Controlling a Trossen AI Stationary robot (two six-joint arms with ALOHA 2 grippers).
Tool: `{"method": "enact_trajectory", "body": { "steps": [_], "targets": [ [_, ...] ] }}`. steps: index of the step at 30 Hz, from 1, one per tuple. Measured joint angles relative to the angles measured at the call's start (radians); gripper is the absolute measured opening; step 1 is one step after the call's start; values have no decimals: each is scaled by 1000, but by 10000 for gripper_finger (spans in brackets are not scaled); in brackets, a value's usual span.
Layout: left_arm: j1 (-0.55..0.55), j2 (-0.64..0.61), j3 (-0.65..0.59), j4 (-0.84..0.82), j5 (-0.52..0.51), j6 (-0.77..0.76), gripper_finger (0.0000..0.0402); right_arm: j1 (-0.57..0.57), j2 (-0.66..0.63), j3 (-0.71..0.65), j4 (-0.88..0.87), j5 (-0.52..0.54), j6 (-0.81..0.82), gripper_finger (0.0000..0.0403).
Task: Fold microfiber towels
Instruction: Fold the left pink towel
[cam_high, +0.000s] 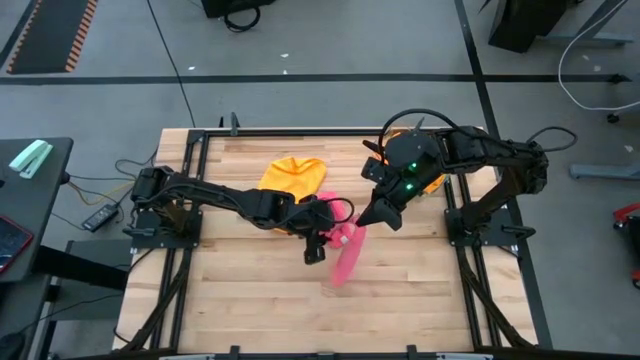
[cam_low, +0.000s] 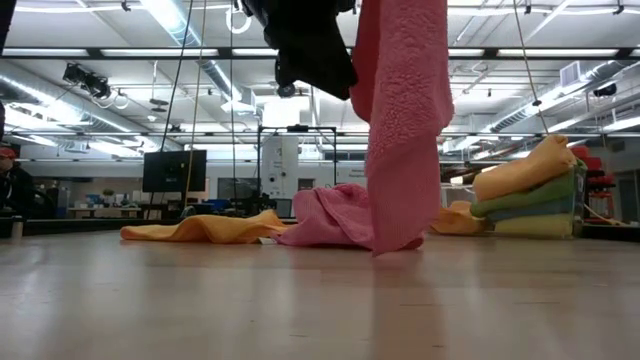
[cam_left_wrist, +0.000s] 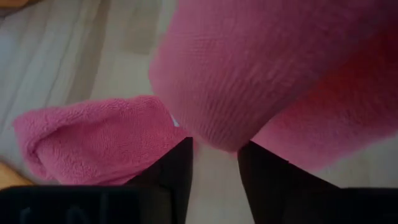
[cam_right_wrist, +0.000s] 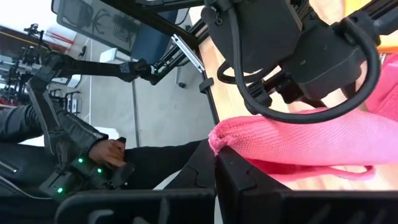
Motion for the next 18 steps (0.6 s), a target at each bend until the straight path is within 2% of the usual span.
{"method": "enact_trajectory", "body": {
  "steps": [6, 11, 15, 18],
  "targets": [
    [0, 0, 0, 26, -18, -113, 200, 0, 0, 0, 0, 2, -3, 2],
    [-3, 14, 0, 55, -21, -141, 247, 0, 0, 0, 2, 2, -4, 2],
    [-3, 52, 1, 68, -22, -175, 245, 0, 0, 0, 8, 2, -2, 2],
    [-2, 66, 0, 66, -29, -182, 208, 0, 0, 0, 8, 9, 0, 2]
  ]
}}
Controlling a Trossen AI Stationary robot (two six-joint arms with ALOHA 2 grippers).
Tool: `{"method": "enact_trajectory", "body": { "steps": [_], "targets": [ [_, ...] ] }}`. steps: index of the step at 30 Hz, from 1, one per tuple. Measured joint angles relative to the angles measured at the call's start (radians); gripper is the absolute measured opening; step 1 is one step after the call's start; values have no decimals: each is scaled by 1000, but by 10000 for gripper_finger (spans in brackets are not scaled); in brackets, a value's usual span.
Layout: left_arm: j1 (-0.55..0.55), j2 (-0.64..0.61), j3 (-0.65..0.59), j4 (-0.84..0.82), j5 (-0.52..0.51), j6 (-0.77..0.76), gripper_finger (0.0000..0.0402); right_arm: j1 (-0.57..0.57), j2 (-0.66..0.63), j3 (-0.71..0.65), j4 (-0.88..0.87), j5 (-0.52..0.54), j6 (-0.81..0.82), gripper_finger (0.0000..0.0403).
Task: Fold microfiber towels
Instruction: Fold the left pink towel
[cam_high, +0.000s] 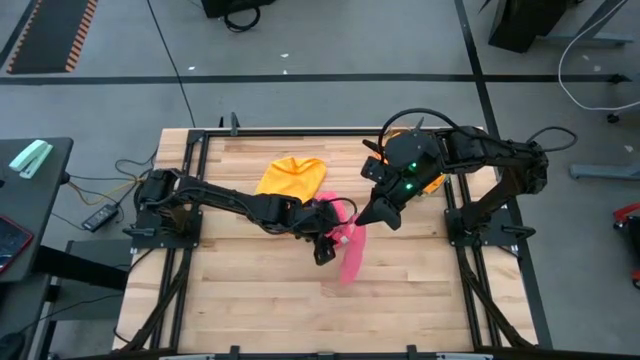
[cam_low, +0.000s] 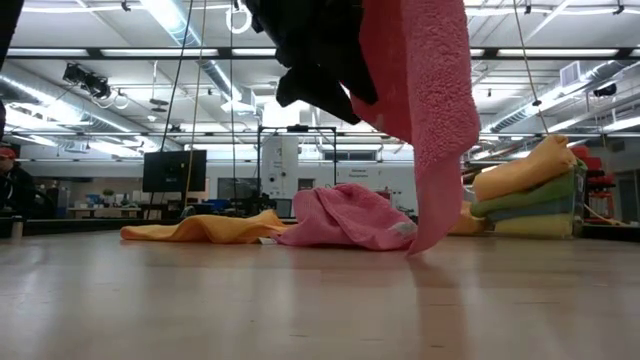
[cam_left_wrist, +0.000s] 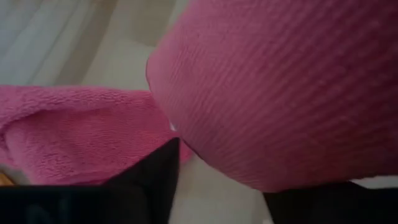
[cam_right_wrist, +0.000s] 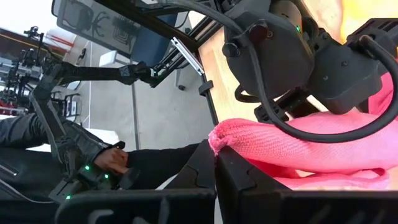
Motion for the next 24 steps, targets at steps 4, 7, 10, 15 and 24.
{"method": "enact_trajectory", "body": {
  "steps": [4, 7, 10, 15, 24],
  "targets": [
    [0, -3, 0, 1, -34, 1, 122, 0, 0, 0, 0, 8, 0, 2],
    [1, -19, 0, 8, -50, 42, 46, 0, 0, 0, 0, 8, 0, 2],
    [2, -50, 0, -5, -53, 104, 13, 0, 0, 0, -7, 8, -10, 2],
    [34, -114, 3, -73, -28, 217, 7, 0, -20, 0, -96, 3, -103, 2],
    [164, -173, 218, -380, 28, 506, 5, -96, -86, -1, -434, 204, -326, 2]
  ]
}}
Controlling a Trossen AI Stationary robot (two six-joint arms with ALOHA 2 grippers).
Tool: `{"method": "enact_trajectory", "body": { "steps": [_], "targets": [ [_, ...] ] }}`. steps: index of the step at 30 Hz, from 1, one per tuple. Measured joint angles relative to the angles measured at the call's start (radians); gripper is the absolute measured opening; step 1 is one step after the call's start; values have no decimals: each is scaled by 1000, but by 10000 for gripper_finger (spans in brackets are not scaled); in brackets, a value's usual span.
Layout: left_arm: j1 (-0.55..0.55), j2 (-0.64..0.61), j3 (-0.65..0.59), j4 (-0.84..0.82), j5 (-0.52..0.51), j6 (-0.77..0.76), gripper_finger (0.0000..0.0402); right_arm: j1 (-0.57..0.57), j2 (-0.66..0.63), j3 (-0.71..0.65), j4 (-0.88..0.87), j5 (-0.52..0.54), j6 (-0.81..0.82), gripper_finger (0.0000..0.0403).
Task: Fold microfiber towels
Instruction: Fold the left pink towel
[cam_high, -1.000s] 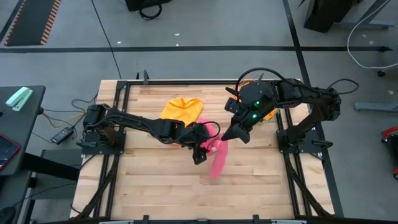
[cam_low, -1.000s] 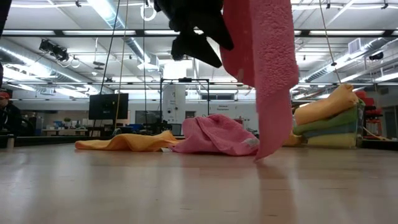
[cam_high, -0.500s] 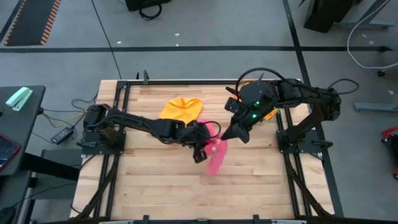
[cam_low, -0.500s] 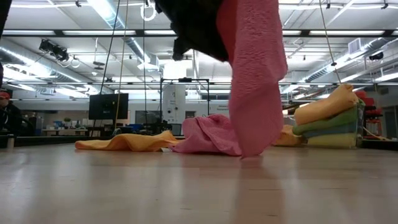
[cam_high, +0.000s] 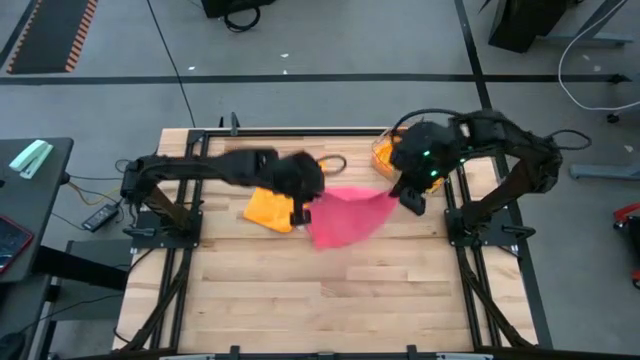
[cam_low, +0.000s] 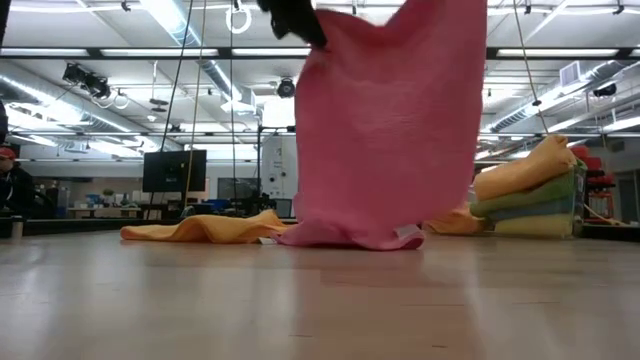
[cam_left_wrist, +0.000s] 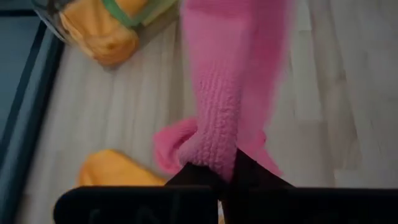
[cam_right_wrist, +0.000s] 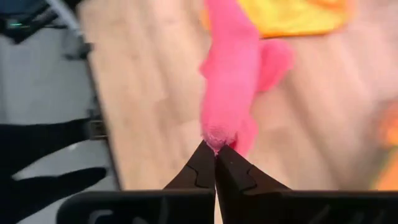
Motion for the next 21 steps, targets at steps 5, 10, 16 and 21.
{"method": "enact_trajectory", "body": {
  "steps": [5, 10, 16, 21],
  "targets": [
    [32, 2, 180, -149, 43, 108, 5, -47, -55, 0, -17, 113, -51, 2],
    [-4, 2, 240, -208, 77, 85, 5, 8, -53, -7, -31, 131, -69, 2],
    [-163, 34, 171, -233, 134, -69, 5, 156, -1, -136, 8, 91, -42, 2],
    [-334, 79, 93, -189, 152, -231, 5, 333, 1, -332, 259, 6, 70, 2]
  ]
}}
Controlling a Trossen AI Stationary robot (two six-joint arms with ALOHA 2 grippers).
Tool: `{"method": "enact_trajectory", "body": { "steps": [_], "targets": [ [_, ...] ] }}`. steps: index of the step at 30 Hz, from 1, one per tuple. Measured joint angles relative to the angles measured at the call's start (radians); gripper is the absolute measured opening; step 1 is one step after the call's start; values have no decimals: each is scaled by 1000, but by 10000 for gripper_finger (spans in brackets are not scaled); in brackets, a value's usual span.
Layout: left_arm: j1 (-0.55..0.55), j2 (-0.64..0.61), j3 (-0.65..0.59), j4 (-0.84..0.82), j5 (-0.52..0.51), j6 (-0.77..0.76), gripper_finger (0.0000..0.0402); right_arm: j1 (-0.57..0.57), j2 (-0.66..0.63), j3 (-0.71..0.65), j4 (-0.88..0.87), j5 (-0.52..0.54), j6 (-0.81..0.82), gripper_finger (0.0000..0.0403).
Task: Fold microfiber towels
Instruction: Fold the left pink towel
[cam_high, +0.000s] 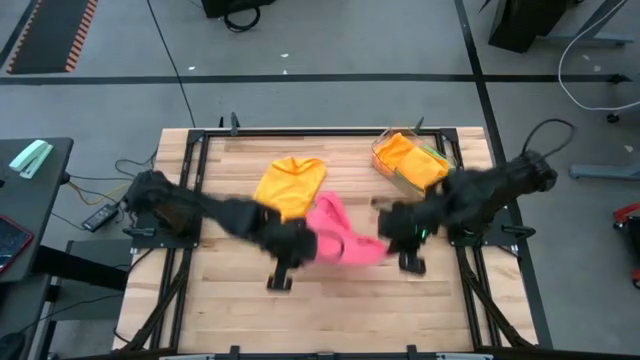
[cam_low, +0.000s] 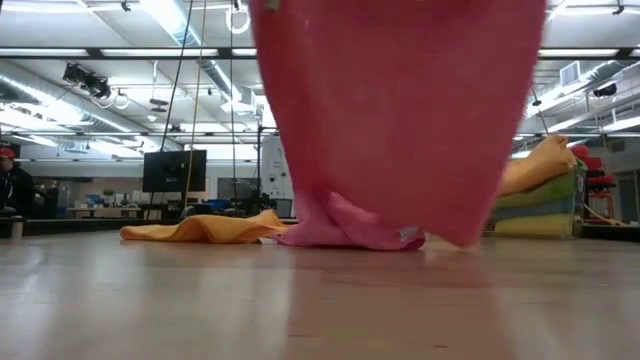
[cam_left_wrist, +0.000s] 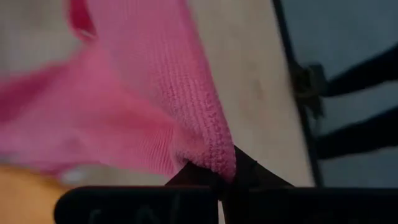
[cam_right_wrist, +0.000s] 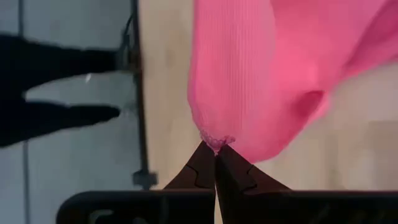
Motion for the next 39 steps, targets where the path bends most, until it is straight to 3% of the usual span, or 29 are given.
{"method": "enact_trajectory", "body": {
  "steps": [8, 14, 19, 29, 39],
  "targets": [
    [-200, 107, -191, 330, 59, -245, 5, 225, 6, -330, 396, -43, 219, 2],
    [-273, 190, -201, 547, 181, -355, 8, 355, 17, -494, 754, -99, 408, 2],
    [-296, 226, -202, 594, 200, -350, 5, 399, 46, -528, 777, -98, 432, 2],
    [-195, 237, -274, 551, 188, -339, 5, 264, 92, -590, 717, -27, 231, 2],
    [-96, 272, -308, 470, 143, -302, 13, 209, 87, -702, 714, -34, 291, 3]
  ]
}}
